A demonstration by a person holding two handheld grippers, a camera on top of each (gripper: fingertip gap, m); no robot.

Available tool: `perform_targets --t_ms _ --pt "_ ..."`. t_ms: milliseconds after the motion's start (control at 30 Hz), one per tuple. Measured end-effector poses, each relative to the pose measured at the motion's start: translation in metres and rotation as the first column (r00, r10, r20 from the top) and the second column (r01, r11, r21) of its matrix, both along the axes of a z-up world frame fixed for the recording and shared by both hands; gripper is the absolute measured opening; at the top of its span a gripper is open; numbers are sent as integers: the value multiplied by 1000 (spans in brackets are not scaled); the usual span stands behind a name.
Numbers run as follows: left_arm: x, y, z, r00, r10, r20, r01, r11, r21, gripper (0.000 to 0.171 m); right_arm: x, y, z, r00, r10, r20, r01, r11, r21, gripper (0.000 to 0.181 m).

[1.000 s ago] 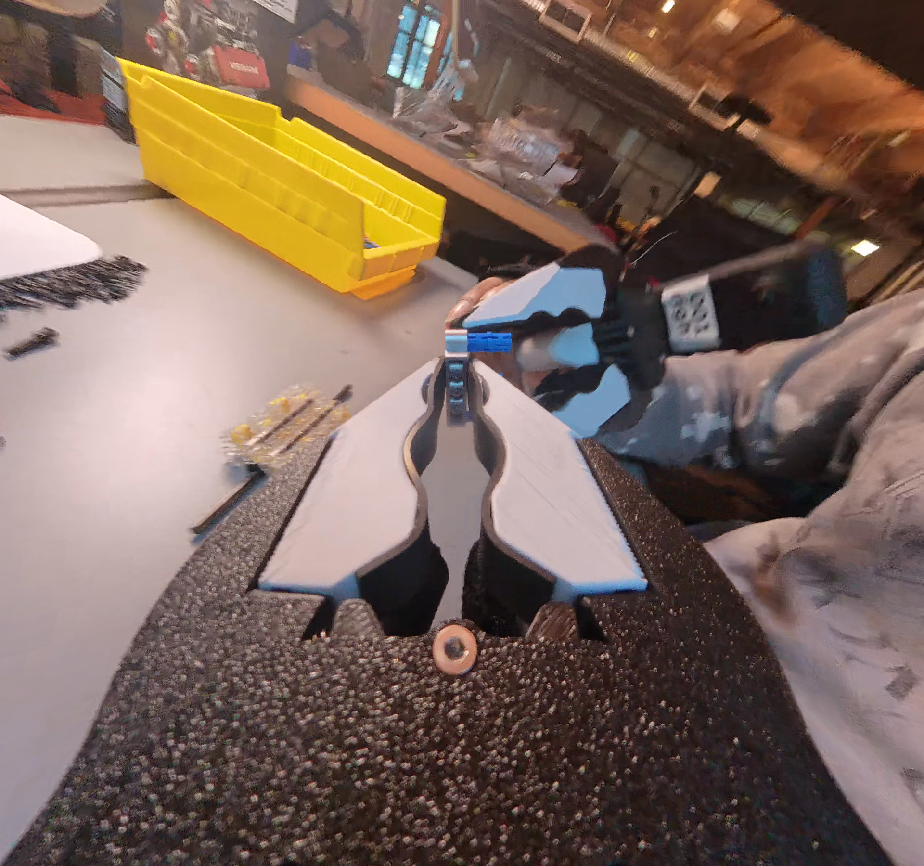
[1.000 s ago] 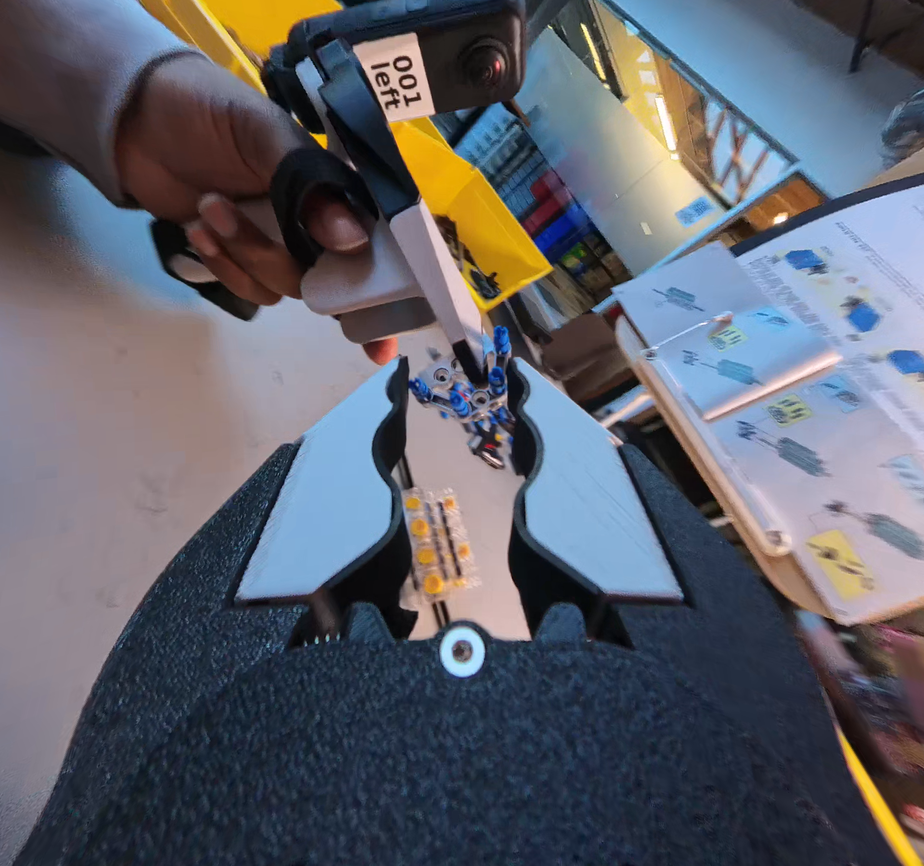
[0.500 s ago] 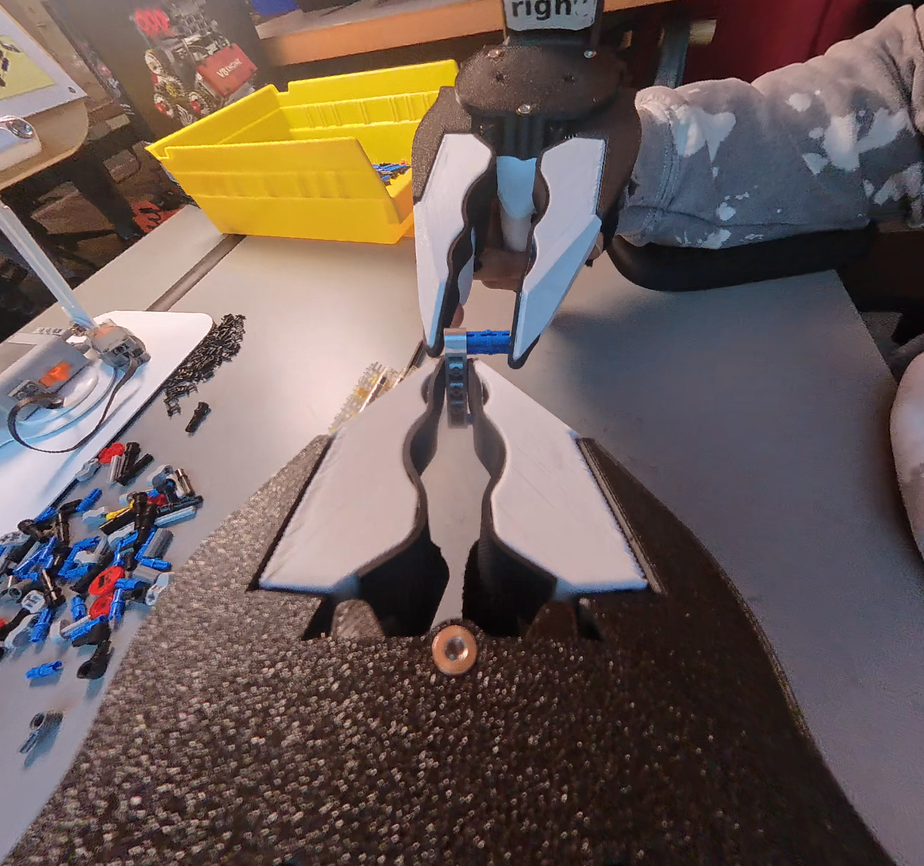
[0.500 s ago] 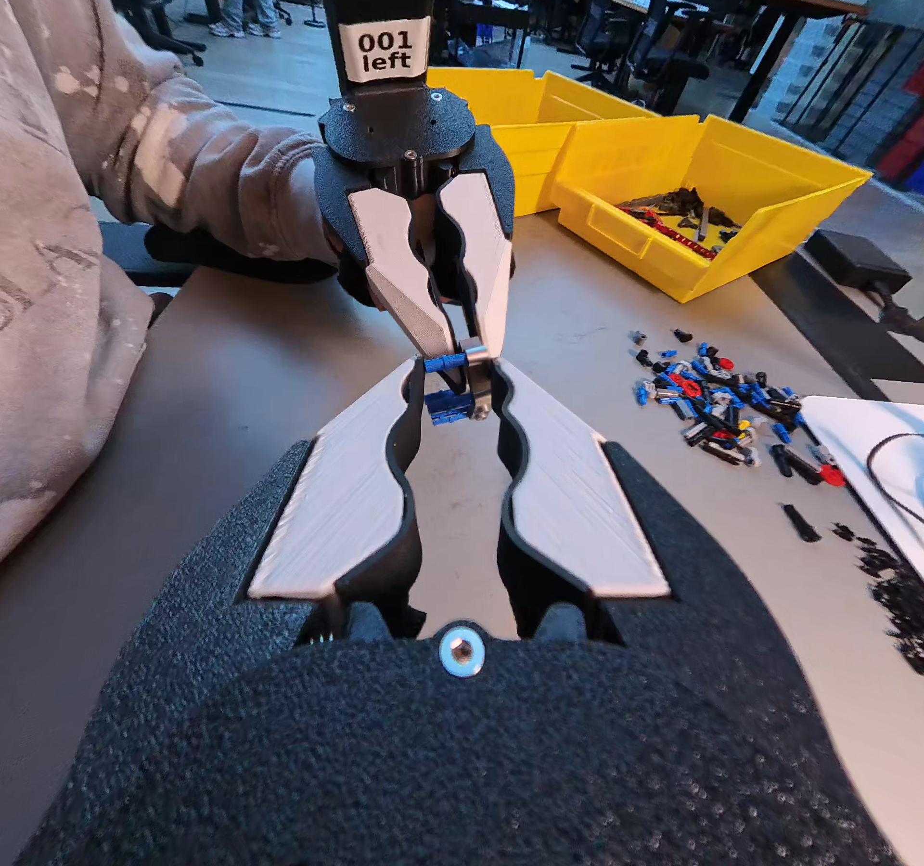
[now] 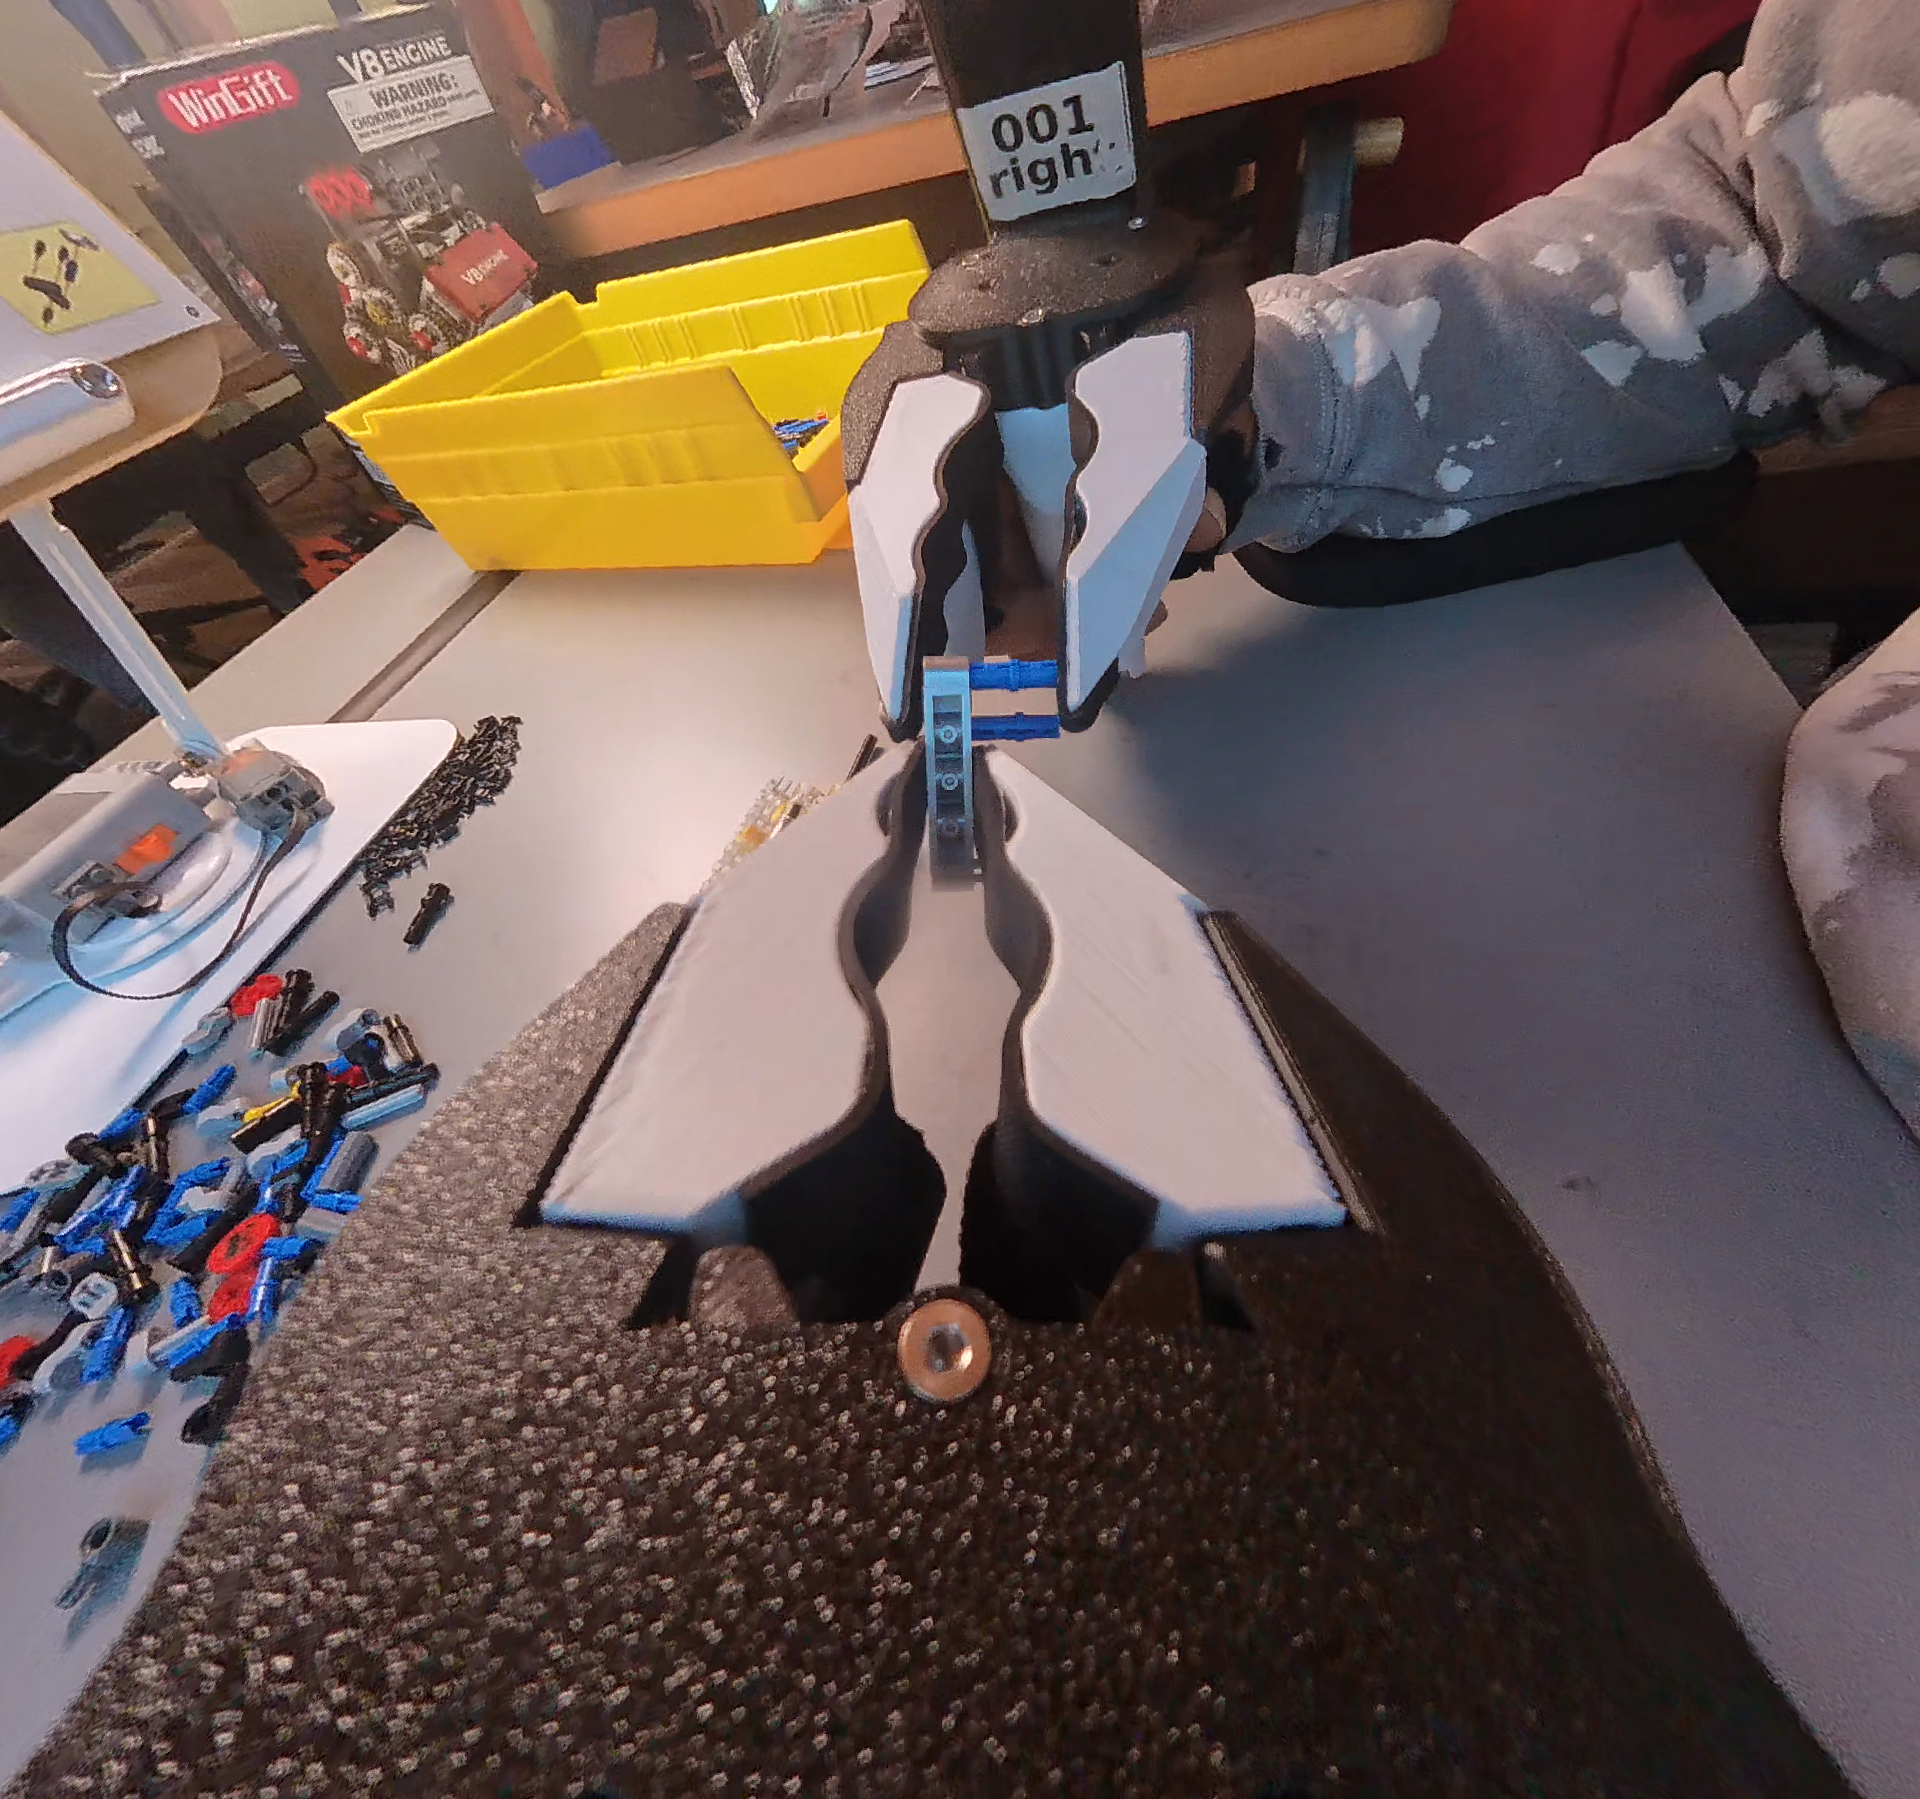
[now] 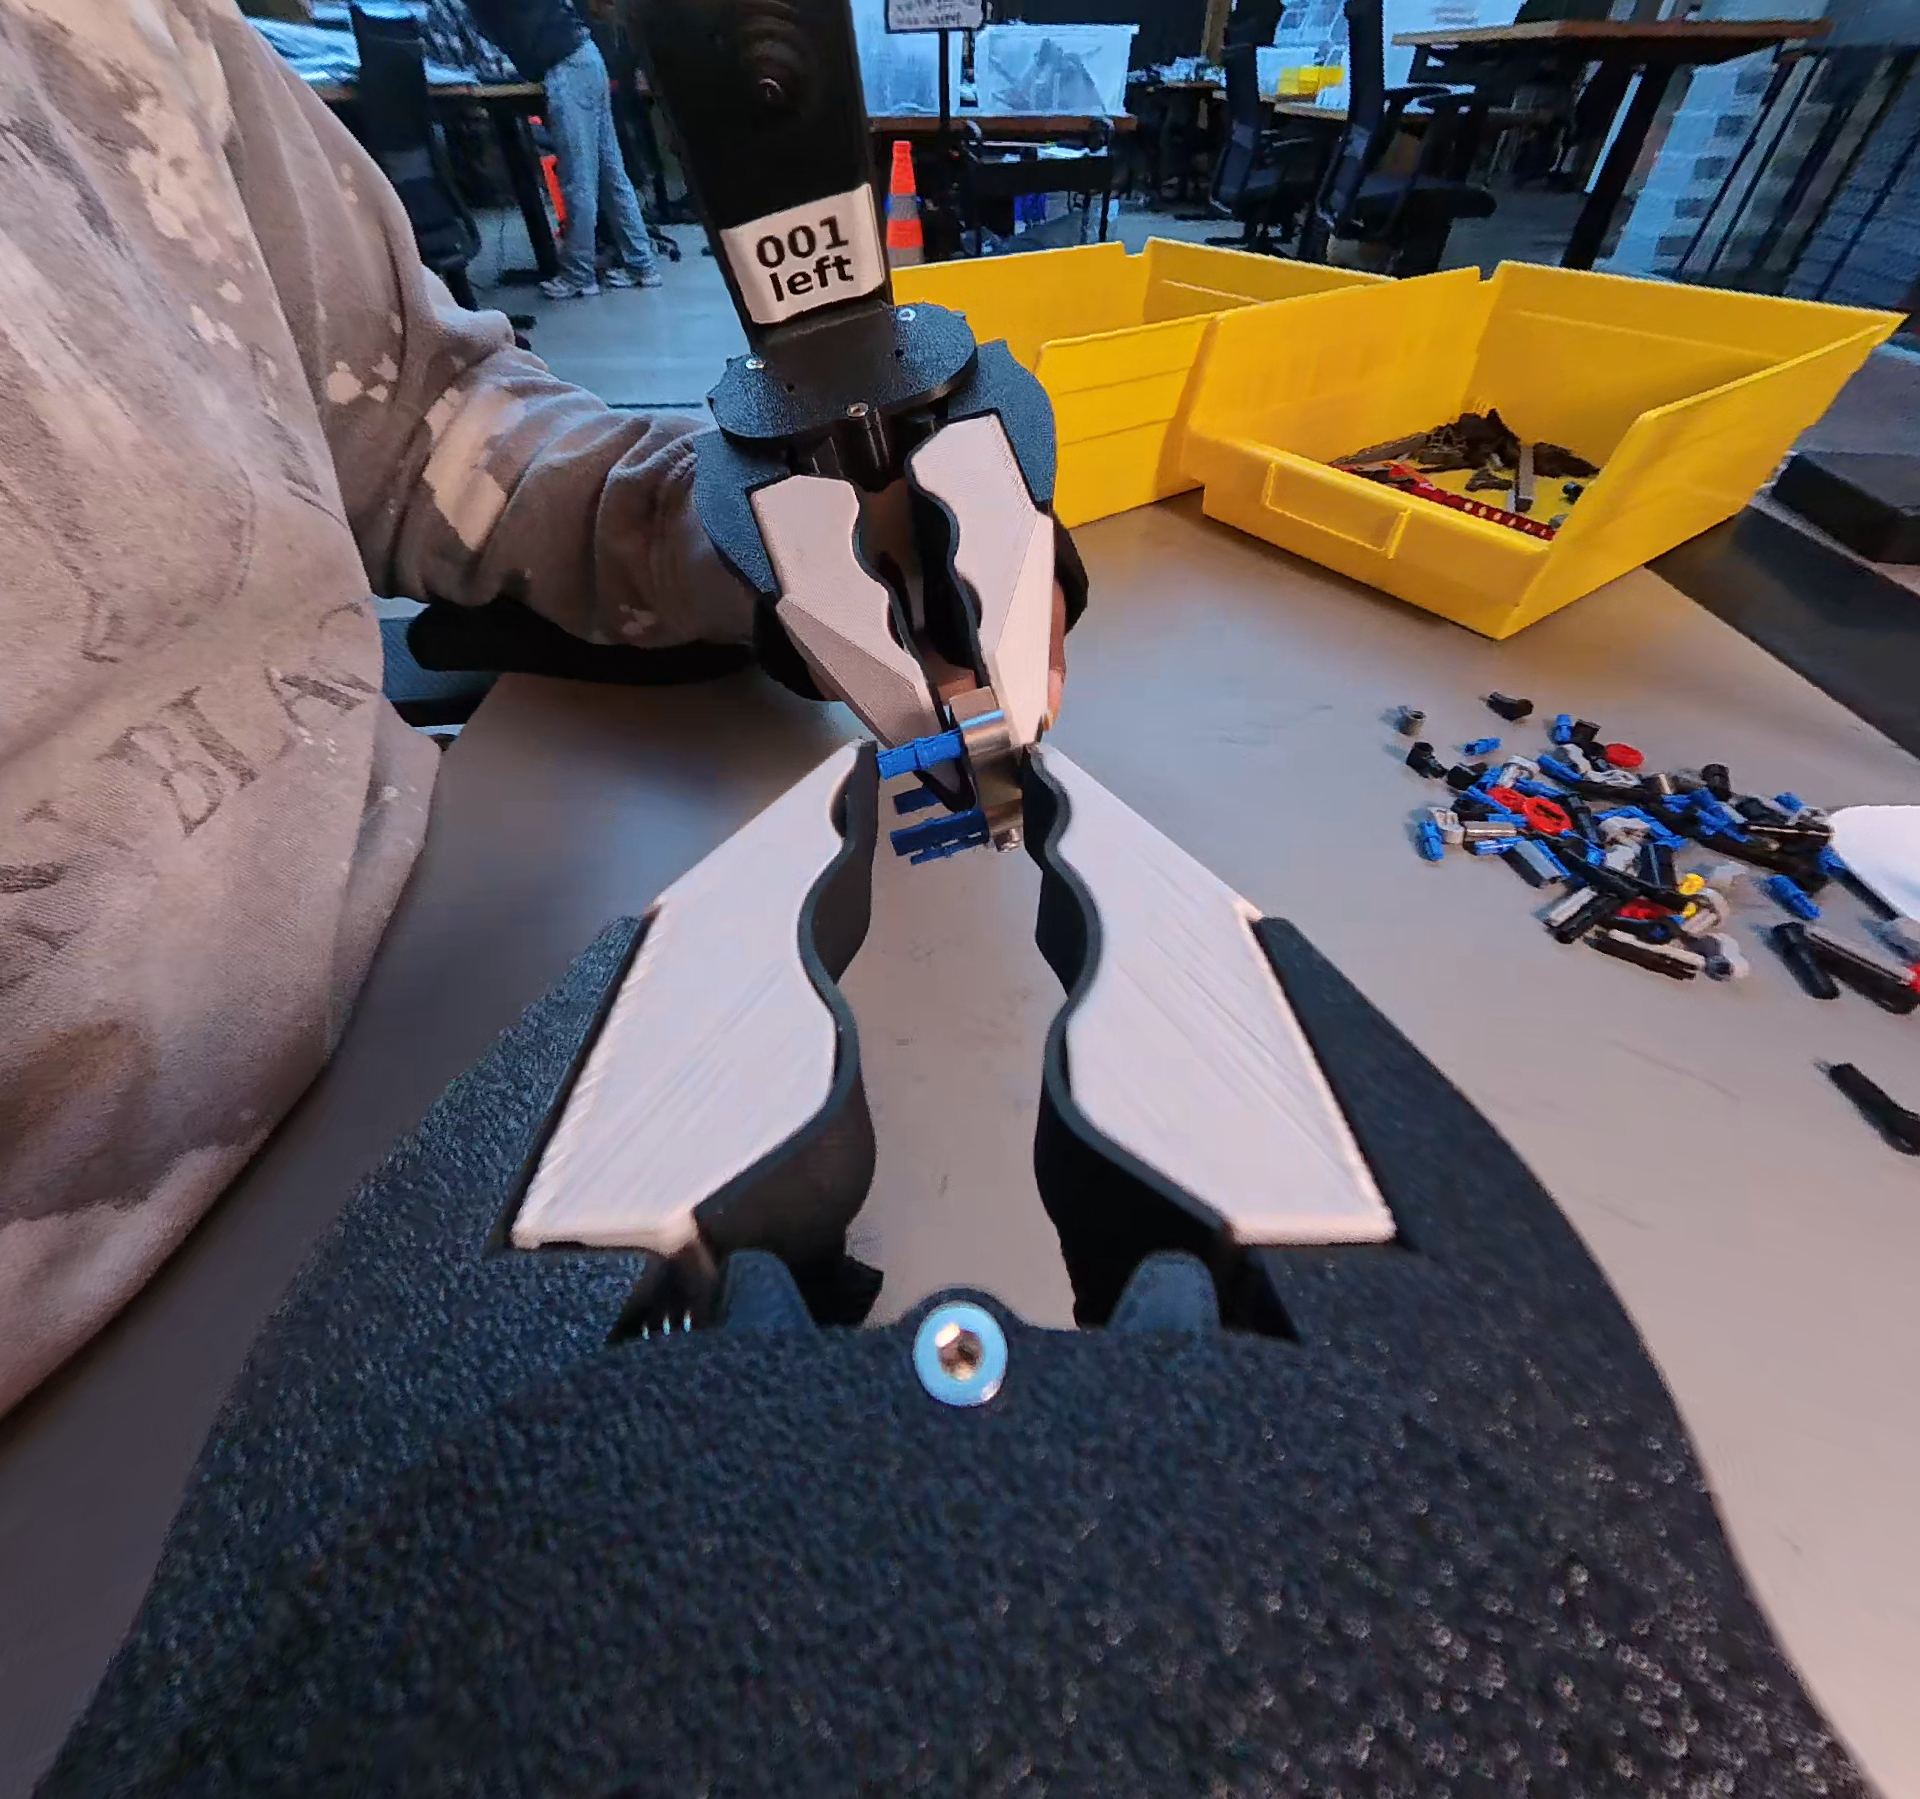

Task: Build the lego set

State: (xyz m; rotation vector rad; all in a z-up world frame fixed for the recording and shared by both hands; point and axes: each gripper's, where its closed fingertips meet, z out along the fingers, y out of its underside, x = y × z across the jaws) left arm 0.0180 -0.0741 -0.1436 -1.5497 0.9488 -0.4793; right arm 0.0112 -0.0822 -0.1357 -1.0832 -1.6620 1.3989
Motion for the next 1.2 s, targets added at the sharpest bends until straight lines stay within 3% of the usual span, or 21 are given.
perform_targets --t_ms 200,467,700,1000,1200 --pt "-1 -2 5 1000 16 -26 -14 998 67 6 0 -4 5 1000 3 -9 -3 1000 -4 26" --pt "-5 -1 10 999 45 -24 -43 994 102 8 2 -1 17 996 -42 -83 51 993 107 23" --pt "1 -16 29 1000 -16 9 14 984 178 6 6 -13 28 993 20 -118 -21 1000 -3 27" --pt "7 -25 29 994 -93 52 85 986 145 6 9 -23 28 991 62 -117 -58 997 42 17" --pt "8 -28 28 985 -131 115 121 988 92 6 9 -24 27 989 81 -125 -85 996 -28 13"
